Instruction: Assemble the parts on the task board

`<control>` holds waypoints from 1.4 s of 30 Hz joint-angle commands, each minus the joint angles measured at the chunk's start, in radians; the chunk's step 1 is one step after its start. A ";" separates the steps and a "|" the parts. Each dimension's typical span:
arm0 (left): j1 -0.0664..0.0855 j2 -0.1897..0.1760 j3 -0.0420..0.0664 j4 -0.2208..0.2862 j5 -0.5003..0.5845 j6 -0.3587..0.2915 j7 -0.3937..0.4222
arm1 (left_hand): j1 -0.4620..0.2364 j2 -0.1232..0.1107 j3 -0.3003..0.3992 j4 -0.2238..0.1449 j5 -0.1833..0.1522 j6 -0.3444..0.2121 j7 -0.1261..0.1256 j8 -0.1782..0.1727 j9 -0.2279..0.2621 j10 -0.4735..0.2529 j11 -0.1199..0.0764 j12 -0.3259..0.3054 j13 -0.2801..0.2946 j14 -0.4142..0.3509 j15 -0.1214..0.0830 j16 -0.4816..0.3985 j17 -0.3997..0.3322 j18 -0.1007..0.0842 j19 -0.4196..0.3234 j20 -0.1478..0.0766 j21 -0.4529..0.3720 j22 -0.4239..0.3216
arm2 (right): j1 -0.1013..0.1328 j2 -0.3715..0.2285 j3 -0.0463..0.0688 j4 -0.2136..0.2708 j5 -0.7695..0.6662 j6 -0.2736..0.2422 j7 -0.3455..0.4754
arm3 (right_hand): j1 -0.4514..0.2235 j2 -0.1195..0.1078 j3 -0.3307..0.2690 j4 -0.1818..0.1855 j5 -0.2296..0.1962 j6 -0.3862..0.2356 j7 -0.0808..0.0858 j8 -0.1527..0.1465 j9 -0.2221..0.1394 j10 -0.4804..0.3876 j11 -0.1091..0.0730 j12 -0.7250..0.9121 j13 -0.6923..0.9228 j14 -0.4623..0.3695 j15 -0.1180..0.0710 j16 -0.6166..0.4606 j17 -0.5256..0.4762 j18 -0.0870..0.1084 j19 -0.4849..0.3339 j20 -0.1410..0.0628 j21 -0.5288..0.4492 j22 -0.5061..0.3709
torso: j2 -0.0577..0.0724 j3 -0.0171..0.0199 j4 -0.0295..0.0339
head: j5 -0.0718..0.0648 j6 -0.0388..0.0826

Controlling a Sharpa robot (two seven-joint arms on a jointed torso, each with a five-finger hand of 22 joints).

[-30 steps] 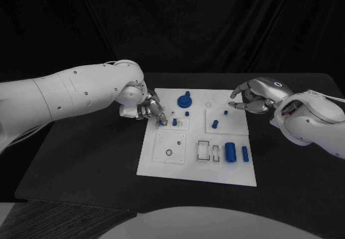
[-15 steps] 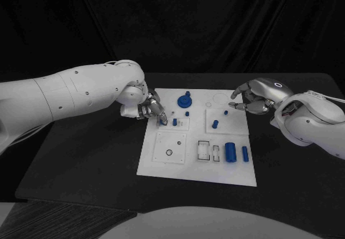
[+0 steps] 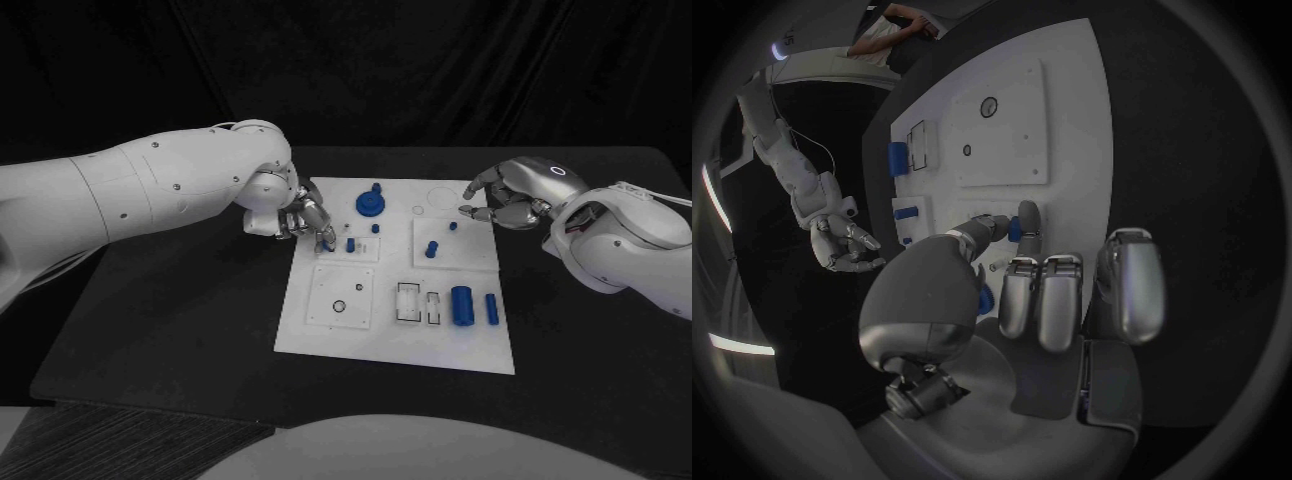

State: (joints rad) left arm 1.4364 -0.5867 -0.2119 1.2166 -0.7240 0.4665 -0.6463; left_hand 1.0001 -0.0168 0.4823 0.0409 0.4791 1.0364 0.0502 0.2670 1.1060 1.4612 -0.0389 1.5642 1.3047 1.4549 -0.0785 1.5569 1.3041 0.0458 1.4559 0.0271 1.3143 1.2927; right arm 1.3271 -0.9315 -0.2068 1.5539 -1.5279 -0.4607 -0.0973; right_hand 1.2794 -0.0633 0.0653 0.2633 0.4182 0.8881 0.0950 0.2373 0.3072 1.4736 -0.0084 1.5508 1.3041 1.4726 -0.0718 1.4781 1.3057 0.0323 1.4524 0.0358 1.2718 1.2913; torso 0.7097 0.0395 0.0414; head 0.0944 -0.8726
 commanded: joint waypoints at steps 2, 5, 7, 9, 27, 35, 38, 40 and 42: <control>-0.002 0.003 0.000 -0.001 0.006 0.002 0.017 | -0.016 0.018 0.099 -0.015 0.006 0.017 -0.020 -0.009 -0.012 0.110 -0.001 0.007 0.266 0.116 -0.007 0.014 0.267 0.013 -0.009 -0.001 -0.012 0.199 | -0.003 -0.001 0.001 0.000 -0.003 0.006 -0.022 | 0.017 0.010 0.039 -0.003 0.018 0.005 -0.003 0.013 -0.012 0.097 0.010 0.020 0.267 0.065 0.007 -0.019 0.099 0.036 0.000 0.009 -0.019 0.189 | 0.000 -0.0003 -0.0004 | 0.000 0.000; -0.002 0.003 0.000 -0.002 0.006 0.001 0.017 | -0.016 0.018 0.099 -0.015 0.006 0.017 -0.020 -0.009 -0.012 0.110 -0.001 0.007 0.266 0.116 -0.007 0.014 0.267 0.013 -0.009 -0.001 -0.012 0.199 | -0.003 -0.001 0.001 0.000 -0.003 0.006 -0.023 | 0.017 0.010 0.039 -0.003 0.018 0.005 -0.003 0.013 -0.012 0.097 0.010 0.020 0.267 0.065 0.007 -0.019 0.099 0.036 0.000 0.009 -0.019 0.189 | 0.000 -0.0002 -0.0003 | 0.000 0.000; -0.002 0.004 0.000 -0.002 0.006 0.001 0.018 | -0.018 0.019 0.098 -0.015 0.004 0.017 -0.020 -0.010 -0.013 0.110 0.000 0.007 0.266 0.116 -0.007 0.014 0.267 0.014 -0.010 -0.001 -0.014 0.198 | -0.003 -0.001 0.001 0.000 -0.003 0.007 -0.024 | 0.018 0.010 0.039 -0.003 0.018 0.005 -0.003 0.013 -0.013 0.097 0.011 0.020 0.267 0.065 0.007 -0.020 0.098 0.036 0.000 0.009 -0.019 0.190 | 0.000 0.0000 -0.0002 | 0.000 0.000; -0.002 0.005 0.000 -0.003 0.006 0.001 0.019 | -0.018 0.019 0.098 -0.016 0.003 0.016 -0.020 -0.010 -0.013 0.110 0.000 0.007 0.266 0.116 -0.007 0.014 0.267 0.014 -0.010 -0.001 -0.014 0.198 | -0.003 -0.001 0.001 0.000 -0.003 0.008 -0.025 | 0.018 0.010 0.039 -0.003 0.018 0.005 -0.003 0.013 -0.013 0.097 0.011 0.020 0.267 0.065 0.007 -0.020 0.098 0.036 0.000 0.009 -0.019 0.190 | 0.000 0.0001 -0.0002 | 0.000 0.000; -0.004 0.011 0.000 -0.008 0.006 0.015 0.023 | -0.083 0.019 0.041 0.006 -0.158 0.014 -0.014 -0.047 -0.053 0.110 0.007 0.007 0.266 0.116 0.000 0.014 0.267 0.015 -0.013 0.007 -0.026 0.196 | -0.004 0.001 0.001 -0.002 -0.003 0.015 -0.030 | 0.020 0.010 0.040 -0.004 0.019 0.005 -0.002 0.012 -0.013 0.097 0.011 0.020 0.267 0.065 0.008 -0.021 0.097 0.036 -0.001 0.009 -0.021 0.189 | 0.000 -0.0001 -0.0003 | 0.001 0.000; -0.005 0.013 0.000 -0.013 0.006 0.022 0.019 | -0.087 0.015 0.019 0.007 -0.178 0.016 -0.014 -0.055 -0.062 0.110 0.007 0.007 0.266 0.116 0.000 0.014 0.267 0.016 -0.013 0.007 -0.029 0.196 | -0.005 0.001 0.001 -0.002 -0.003 0.015 -0.030 | 0.021 0.011 0.041 -0.005 0.020 0.005 -0.002 0.012 -0.013 0.097 0.011 0.020 0.267 0.065 0.008 -0.021 0.097 0.036 -0.001 0.009 -0.023 0.188 | 0.000 0.0003 -0.0001 | 0.000 0.000; -0.006 0.013 0.000 -0.013 0.006 0.025 0.017 | -0.086 0.019 0.000 0.009 -0.221 0.020 -0.014 -0.061 -0.070 0.110 0.007 0.007 0.266 0.116 0.001 0.014 0.267 0.016 -0.013 0.008 -0.030 0.195 | -0.005 0.001 0.001 -0.002 -0.003 0.015 -0.030 | 0.021 0.011 0.041 -0.005 0.020 0.005 -0.002 0.012 -0.013 0.097 0.011 0.020 0.267 0.065 0.008 -0.021 0.097 0.036 -0.001 0.009 -0.023 0.188 | 0.000 0.0004 -0.0002 | 0.000 0.000; -0.006 0.013 0.000 -0.013 0.006 0.026 0.015 | -0.086 0.020 -0.013 0.012 -0.246 0.022 -0.013 -0.065 -0.075 0.110 0.008 0.007 0.266 0.116 0.001 0.014 0.267 0.016 -0.013 0.008 -0.032 0.195 | -0.006 0.001 0.001 -0.002 -0.003 0.016 -0.030 | 0.021 0.011 0.041 -0.005 0.020 0.005 -0.002 0.012 -0.013 0.097 0.011 0.020 0.267 0.065 0.008 -0.021 0.097 0.036 -0.001 0.009 -0.023 0.188 | 0.000 0.0003 -0.0003 | 0.000 0.000; -0.007 0.013 0.000 -0.013 0.006 0.027 0.014 | -0.089 0.022 -0.027 0.017 -0.270 0.024 -0.013 -0.069 -0.079 0.110 0.008 0.007 0.266 0.116 0.001 0.014 0.267 0.016 -0.013 0.009 -0.033 0.195 | -0.006 0.001 0.001 -0.002 -0.003 0.016 -0.030 | 0.021 0.011 0.041 -0.005 0.020 0.005 -0.002 0.012 -0.013 0.097 0.011 0.020 0.267 0.065 0.008 -0.021 0.097 0.036 -0.001 0.009 -0.023 0.188 | 0.000 0.0002 -0.0002 | 0.000 0.000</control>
State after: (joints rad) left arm 1.4322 -0.5754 -0.2124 1.2031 -0.7241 0.4770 -0.6413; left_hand 0.9189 0.0041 0.4844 0.0550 0.2155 1.0455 0.0408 0.2165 1.0377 1.4649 -0.0350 1.5642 1.3046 1.4550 -0.0781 1.5569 1.3041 0.0459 1.4459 0.0373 1.2949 1.2927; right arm 1.3234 -0.9304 -0.2068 1.5516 -1.5279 -0.4488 -0.1082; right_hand 1.2795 -0.0633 0.0762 0.2526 0.4182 0.8881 0.0950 0.2373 0.3059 1.4736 -0.0083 1.5508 1.3041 1.4642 -0.0635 1.4780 1.3057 0.0323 1.4524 0.0358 1.2717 1.2913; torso 0.7094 0.0396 0.0412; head 0.0945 -0.8726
